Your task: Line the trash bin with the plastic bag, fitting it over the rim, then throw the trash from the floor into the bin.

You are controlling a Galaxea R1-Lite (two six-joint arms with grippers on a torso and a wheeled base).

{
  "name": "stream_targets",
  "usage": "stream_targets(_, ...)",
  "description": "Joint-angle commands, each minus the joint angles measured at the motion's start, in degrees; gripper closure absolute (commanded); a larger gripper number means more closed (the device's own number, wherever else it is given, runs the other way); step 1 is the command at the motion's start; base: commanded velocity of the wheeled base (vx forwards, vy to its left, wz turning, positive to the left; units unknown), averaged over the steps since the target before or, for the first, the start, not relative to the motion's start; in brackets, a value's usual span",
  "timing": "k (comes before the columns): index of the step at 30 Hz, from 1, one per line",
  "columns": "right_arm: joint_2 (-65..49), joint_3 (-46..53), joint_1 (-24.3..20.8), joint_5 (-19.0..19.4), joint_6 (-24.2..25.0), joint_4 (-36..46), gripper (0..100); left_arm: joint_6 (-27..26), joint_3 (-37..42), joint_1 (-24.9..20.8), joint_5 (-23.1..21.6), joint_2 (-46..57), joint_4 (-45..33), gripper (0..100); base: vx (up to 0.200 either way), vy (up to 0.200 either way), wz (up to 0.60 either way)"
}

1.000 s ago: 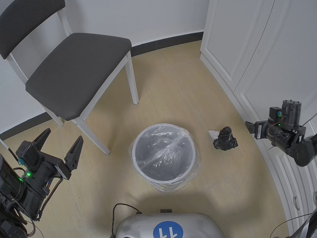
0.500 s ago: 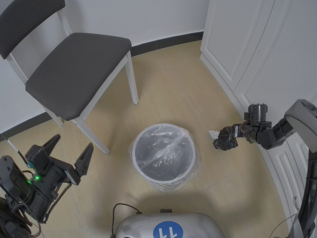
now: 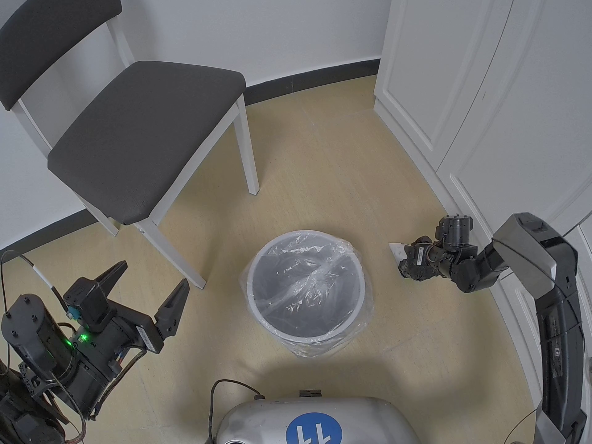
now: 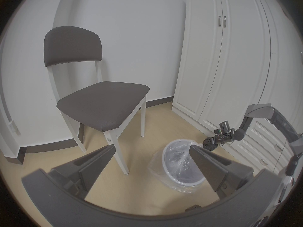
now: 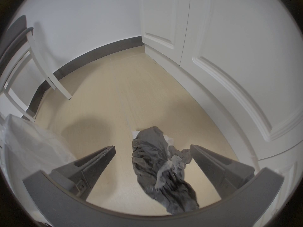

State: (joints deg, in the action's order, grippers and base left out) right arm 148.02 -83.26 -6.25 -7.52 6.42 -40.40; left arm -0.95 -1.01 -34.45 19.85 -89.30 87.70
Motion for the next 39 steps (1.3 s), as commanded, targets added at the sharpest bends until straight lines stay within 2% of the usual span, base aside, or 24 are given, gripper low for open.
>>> stream_targets(1,10.4,-7.1,-0.1,0.4,2.1,-1.9,0,0.1,1.0,0.2,0.0,-0.9,0.0,0,0.0,0.0,0.0)
stream_targets(6,18.7,-18.4,-0.5,-0.1,8.3,-7.0,0,0.3,0.7,0.2,0.0,-1.4,0.0,0,0.0,0.0,0.0)
stream_targets(9,18.6,-18.7,-0.6,0.3,10.7,-7.8,0,0.3,0.7,0.2,0.0,-1.4,0.0,0,0.0,0.0,0.0)
stream_targets(22,19.0,-19.2,-0.6,0.1,11.3,-7.0,0,0.3,0.8,0.2,0.1,-1.3,0.0,0,0.0,0.0,0.0)
stream_targets(23,19.0,-19.2,-0.6,0.1,11.3,-7.0,100,0.3,0.8,0.2,0.0,-1.3,0.0,0,0.0,0.0,0.0)
stream_targets(34,19.0,-18.7,-0.6,-1.4,10.1,-4.8,100,-0.4,1.0,-0.4,0.1,-0.9,0.1,0,0.0,0.0,0.0)
stream_targets(36,18.2,-16.6,-0.5,-2.3,7.6,-5.3,100,-0.6,1.0,-0.4,0.2,-0.4,0.1,0,0.0,0.0,0.0)
stream_targets(37,16.4,-14.3,-0.3,-2.8,4.0,-5.5,100,-0.7,1.0,-0.4,0.2,-0.2,0.1,0,0.0,0.0,0.0)
stream_targets(38,16.4,-14.3,-0.3,-2.8,4.0,-5.5,100,-0.7,1.0,-0.4,0.2,-0.2,0.1,0,0.0,0.0,0.0)
stream_targets(39,12.8,-10.6,0.0,-3.6,0.2,-5.4,100,-1.0,1.0,-0.4,0.3,0.2,0.1,0,0.0,0.0,0.0)
